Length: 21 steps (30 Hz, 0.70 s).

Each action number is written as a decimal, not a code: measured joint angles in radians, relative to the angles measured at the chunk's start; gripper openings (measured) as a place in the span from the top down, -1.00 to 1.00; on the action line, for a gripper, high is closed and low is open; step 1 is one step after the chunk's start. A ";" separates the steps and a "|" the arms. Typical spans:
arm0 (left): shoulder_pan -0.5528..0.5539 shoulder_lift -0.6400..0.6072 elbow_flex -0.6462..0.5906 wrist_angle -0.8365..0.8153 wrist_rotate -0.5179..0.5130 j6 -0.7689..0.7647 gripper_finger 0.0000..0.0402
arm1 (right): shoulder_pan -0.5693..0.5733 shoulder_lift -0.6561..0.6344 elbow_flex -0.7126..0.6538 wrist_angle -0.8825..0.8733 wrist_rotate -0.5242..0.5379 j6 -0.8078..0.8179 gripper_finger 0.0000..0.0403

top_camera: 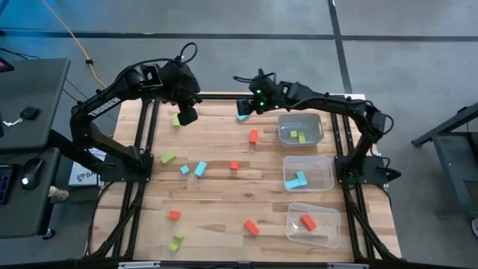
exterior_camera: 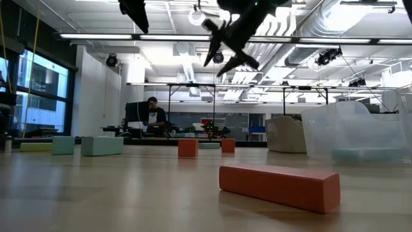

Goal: Sort & place blocks by color
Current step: Put the orange block into the bottom transparent bin

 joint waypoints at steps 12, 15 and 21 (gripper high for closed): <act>0.000 0.000 0.000 0.000 0.000 -0.002 0.58 | 0.006 0.096 0.000 -0.187 -0.017 0.117 -0.02; 0.000 0.000 0.000 0.000 0.001 0.000 0.58 | 0.012 0.123 0.000 -0.193 -0.029 0.123 -0.02; 0.000 0.000 0.000 -0.001 0.001 0.000 0.58 | 0.032 0.166 0.000 -0.196 -0.039 0.167 -0.02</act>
